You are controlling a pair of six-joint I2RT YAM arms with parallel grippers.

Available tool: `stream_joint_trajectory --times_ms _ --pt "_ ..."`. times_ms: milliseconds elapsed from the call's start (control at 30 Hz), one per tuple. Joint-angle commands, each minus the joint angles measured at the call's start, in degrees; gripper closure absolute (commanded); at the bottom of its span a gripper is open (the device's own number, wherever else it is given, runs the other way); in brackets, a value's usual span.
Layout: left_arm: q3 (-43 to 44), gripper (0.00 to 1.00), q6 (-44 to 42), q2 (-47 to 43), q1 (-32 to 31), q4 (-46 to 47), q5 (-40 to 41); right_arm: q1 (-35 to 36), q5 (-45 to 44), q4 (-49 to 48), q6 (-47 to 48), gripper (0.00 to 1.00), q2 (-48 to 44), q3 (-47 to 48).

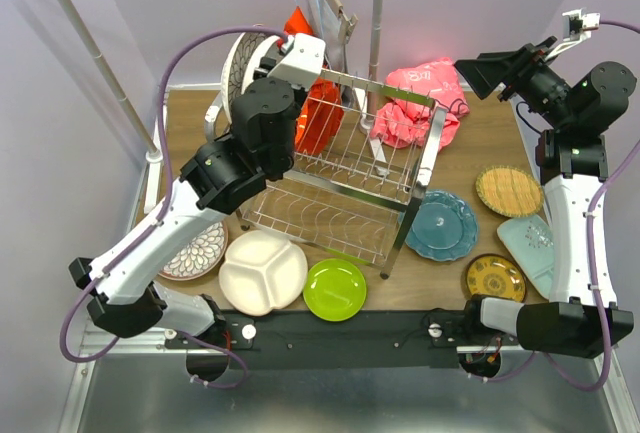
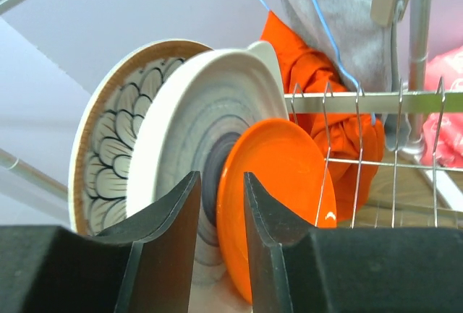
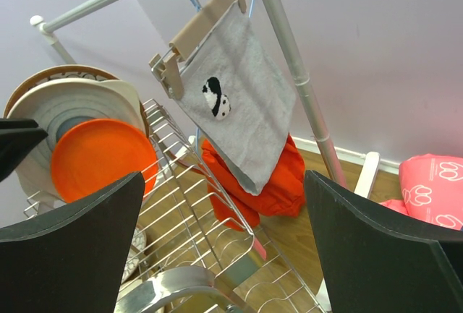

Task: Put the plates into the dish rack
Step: Insert the plate into the dish rack, then grab a plate with the right arm

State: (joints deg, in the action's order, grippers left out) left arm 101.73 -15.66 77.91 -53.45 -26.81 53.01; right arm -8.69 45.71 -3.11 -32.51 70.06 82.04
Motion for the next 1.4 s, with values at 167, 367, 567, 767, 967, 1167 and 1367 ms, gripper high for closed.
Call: stream_joint_trajectory --times_ms 167,367,567,767,967,1167,1367 --pt "6.3 0.55 3.3 -1.4 0.3 0.6 -2.8 -0.2 -0.1 1.6 1.2 0.00 -1.2 -1.0" --pt "6.1 0.46 5.9 -4.4 0.3 3.9 -6.3 -0.3 -0.5 2.9 4.1 0.00 -1.9 -1.6" --pt "6.0 0.43 8.4 -5.9 0.4 4.9 -9.2 -0.5 -1.5 6.6 6.6 0.00 -2.8 -2.9" --pt "5.8 0.39 12.0 -7.9 0.5 6.6 -11.9 -1.2 -5.2 13.0 12.4 0.00 -4.0 -4.3" --pt "-0.7 0.35 15.4 -13.5 0.6 10.5 -16.5 -3.2 -11.3 22.7 20.9 0.00 -4.8 -7.0" --pt "-8.3 0.33 21.5 -19.7 0.6 12.7 -22.9 -4.1 -16.7 33.9 31.2 0.00 -3.0 -10.9" --pt "-15.0 0.32 29.1 -26.6 0.7 13.2 -26.2 -4.1 -20.4 44.8 44.0 0.00 3.1 -11.2"
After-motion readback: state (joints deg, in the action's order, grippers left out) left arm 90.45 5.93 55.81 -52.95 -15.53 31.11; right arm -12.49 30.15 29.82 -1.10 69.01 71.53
